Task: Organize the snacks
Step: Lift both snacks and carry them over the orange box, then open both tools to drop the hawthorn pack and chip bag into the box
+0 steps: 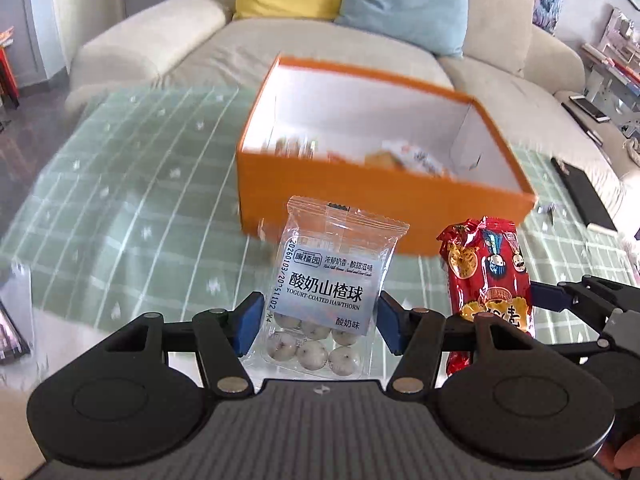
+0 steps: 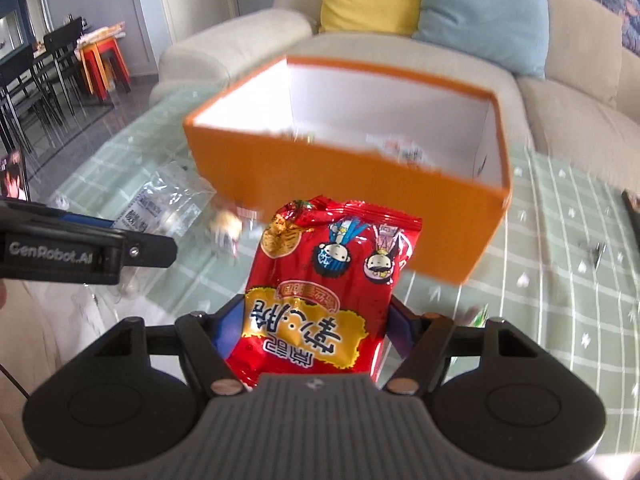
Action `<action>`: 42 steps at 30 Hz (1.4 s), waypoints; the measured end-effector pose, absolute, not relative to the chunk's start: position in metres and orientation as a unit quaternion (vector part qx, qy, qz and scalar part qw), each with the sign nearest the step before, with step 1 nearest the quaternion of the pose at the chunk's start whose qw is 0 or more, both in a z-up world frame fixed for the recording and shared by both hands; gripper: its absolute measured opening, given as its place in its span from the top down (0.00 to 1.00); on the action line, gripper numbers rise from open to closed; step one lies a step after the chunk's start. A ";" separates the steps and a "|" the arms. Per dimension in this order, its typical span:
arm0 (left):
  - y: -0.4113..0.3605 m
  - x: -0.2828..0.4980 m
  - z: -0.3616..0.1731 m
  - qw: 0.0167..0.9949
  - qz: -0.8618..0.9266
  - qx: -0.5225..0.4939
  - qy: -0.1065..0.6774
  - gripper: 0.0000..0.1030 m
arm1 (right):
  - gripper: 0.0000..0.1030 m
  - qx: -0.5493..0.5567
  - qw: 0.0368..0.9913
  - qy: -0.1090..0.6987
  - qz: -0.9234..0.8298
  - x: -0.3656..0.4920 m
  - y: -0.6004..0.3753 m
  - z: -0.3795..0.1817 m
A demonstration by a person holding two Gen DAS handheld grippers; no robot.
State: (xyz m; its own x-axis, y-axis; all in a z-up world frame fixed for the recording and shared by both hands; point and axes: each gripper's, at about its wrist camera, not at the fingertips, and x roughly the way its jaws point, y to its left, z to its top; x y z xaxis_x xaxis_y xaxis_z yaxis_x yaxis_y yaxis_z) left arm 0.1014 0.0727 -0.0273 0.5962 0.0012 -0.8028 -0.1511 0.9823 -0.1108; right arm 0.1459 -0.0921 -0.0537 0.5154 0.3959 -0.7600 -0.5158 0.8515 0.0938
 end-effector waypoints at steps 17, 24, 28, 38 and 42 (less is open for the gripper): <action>0.064 0.234 0.003 0.902 0.024 -0.061 0.427 0.34 | 0.32 -0.122 0.886 0.374 0.246 0.269 -0.087 -0.003; 0.063 0.279 -0.032 0.886 0.015 -0.057 0.460 0.34 | 0.32 -0.149 0.870 0.410 0.229 0.327 -0.078 -0.030; 0.066 0.301 -0.051 0.876 0.012 -0.056 0.478 0.34 | 0.32 -0.168 0.864 0.420 0.221 0.347 -0.071 -0.047; 0.066 0.334 -0.079 0.855 0.034 -0.032 0.517 0.33 | 0.32 -0.219 0.846 0.432 0.224 0.367 -0.054 -0.070; 0.064 0.338 -0.089 0.840 0.045 -0.023 0.540 0.31 | 0.31 -0.231 0.840 0.437 0.225 0.375 -0.049 -0.077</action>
